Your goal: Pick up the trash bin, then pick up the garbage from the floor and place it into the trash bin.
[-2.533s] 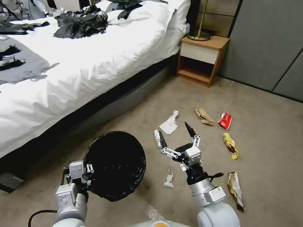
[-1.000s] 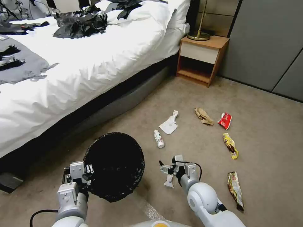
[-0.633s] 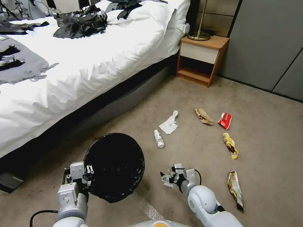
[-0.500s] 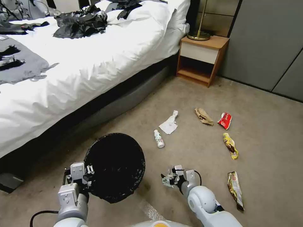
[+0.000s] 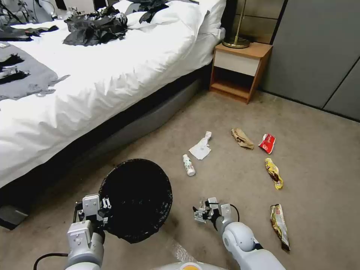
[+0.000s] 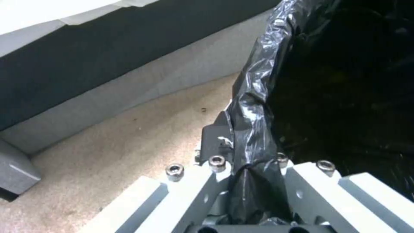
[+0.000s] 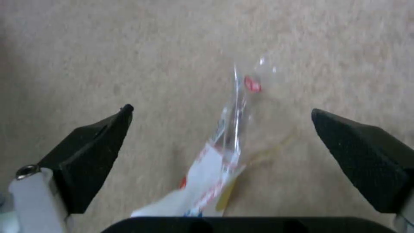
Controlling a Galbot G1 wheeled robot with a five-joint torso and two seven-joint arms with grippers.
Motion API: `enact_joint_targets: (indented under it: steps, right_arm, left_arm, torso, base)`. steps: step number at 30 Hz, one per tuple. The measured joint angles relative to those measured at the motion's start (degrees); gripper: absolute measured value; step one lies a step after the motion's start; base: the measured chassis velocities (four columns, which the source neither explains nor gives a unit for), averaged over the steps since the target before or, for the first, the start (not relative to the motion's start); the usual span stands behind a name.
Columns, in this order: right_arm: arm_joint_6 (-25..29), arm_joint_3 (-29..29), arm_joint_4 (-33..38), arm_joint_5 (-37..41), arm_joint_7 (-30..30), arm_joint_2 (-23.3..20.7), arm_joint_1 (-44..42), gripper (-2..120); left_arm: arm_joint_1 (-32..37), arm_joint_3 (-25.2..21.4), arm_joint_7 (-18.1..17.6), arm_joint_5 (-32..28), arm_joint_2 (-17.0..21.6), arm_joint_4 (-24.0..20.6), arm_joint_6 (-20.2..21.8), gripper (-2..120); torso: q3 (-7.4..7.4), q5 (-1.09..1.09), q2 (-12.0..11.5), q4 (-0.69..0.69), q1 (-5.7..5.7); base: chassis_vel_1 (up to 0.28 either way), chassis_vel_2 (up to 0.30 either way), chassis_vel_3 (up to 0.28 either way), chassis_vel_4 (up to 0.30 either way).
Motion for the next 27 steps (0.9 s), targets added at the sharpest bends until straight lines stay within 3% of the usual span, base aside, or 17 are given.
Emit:
enact_joint_targets:
  steps: [5,22,24,26,27]
  right_arm:
    - [0.7,-0.09,-2.1,-0.44,-0.13,0.61,1.54,96]
    - [4.93,0.63,-11.36,-3.51,-0.86,2.93,3.15,31]
    - [4.95,0.64,-11.39,-3.52,-0.88,2.93,3.15,31]
    - [5.28,0.88,-11.83,-3.88,-0.95,2.84,3.22,18]
    - [5.28,0.88,-11.83,-3.88,-0.95,2.84,3.22,18]
  left_arm:
    - [0.25,0.02,-0.04,0.08,-0.09,-0.08,-0.19,1]
    - [0.0,-0.38,-0.18,-0.11,-0.04,-0.28,-0.19,1]
    - [-0.01,-0.38,-0.18,-0.12,-0.04,-0.27,-0.19,1]
    - [-0.23,-0.41,-0.19,-0.18,0.03,-0.25,-0.07,1]
    - [-0.23,-0.41,-0.19,-0.18,0.03,-0.25,-0.07,1]
  torso:
    - [0.0,0.0,0.0,0.01,0.0]
    - [-0.02,-0.04,0.01,-0.03,-0.01]
    - [-0.02,-0.04,0.01,-0.03,-0.01]
    - [-0.02,-0.01,0.01,0.0,-0.02]
    - [-0.02,-0.01,0.01,0.0,-0.02]
  base:
    - [0.0,0.0,0.0,0.0]
    - [0.0,0.0,0.0,0.0]
    - [0.0,0.0,0.0,0.0]
    - [0.0,0.0,0.0,0.0]
    - [0.0,0.0,0.0,0.0]
